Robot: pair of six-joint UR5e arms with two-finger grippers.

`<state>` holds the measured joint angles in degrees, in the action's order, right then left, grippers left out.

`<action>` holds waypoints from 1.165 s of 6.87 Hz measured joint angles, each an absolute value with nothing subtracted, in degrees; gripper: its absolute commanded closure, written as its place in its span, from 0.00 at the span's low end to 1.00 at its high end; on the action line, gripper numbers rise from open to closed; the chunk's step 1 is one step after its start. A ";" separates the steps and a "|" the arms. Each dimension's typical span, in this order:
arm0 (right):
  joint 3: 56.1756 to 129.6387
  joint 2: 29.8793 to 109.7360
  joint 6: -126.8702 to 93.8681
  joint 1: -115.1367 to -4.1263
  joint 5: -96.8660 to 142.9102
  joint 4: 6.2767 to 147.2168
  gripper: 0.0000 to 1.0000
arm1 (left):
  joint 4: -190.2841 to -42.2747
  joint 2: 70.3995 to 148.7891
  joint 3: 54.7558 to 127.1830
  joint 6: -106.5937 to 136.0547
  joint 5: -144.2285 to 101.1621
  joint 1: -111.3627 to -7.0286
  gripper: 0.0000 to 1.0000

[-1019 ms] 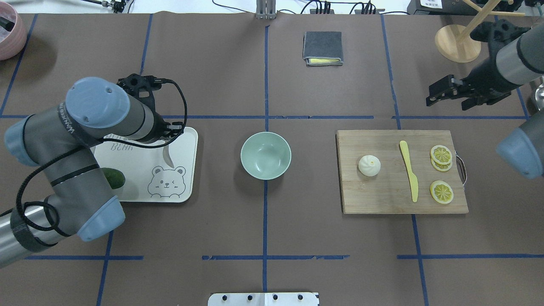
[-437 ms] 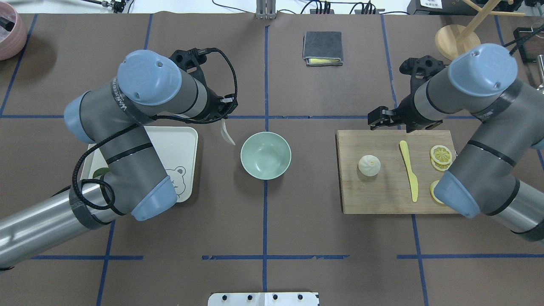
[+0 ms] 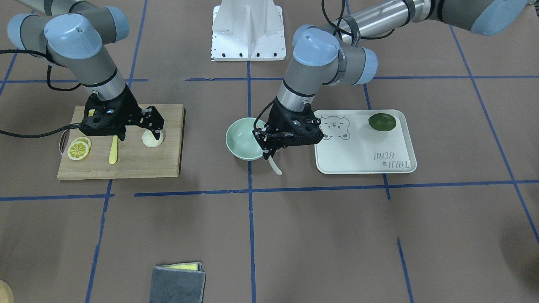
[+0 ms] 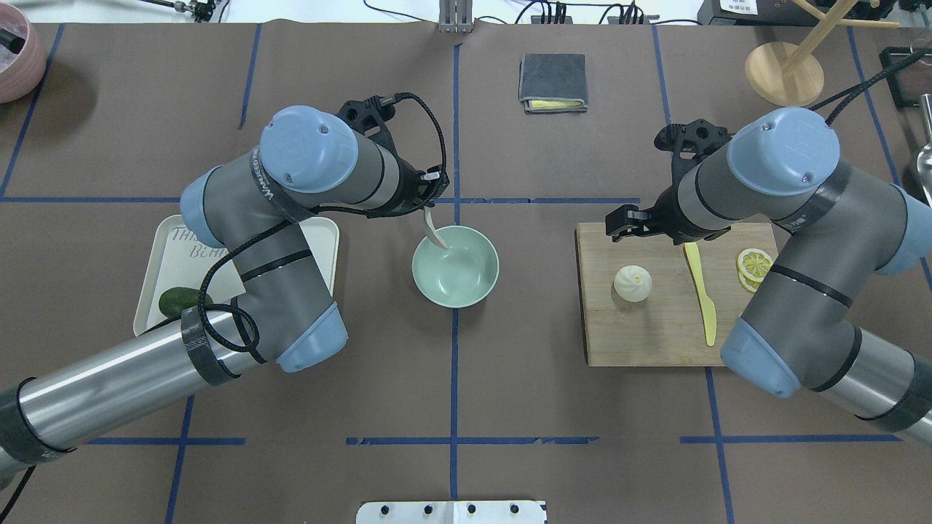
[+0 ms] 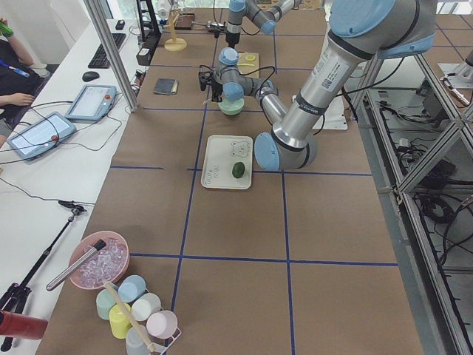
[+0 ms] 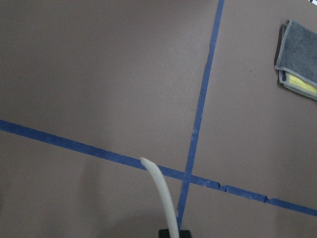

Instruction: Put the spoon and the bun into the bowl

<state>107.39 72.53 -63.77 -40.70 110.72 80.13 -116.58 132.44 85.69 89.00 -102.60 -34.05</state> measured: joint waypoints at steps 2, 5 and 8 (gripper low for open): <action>106.90 72.44 -63.81 -39.23 109.65 80.15 0.00 | -117.41 132.68 84.96 89.28 -102.50 -33.05 0.01; 106.54 72.79 -63.81 -38.16 108.71 80.16 0.00 | -117.19 132.71 85.55 90.63 -102.66 -33.08 0.00; 104.46 72.64 -63.88 -36.15 106.75 80.14 0.01 | -115.77 132.28 88.13 90.89 -106.72 -36.33 0.00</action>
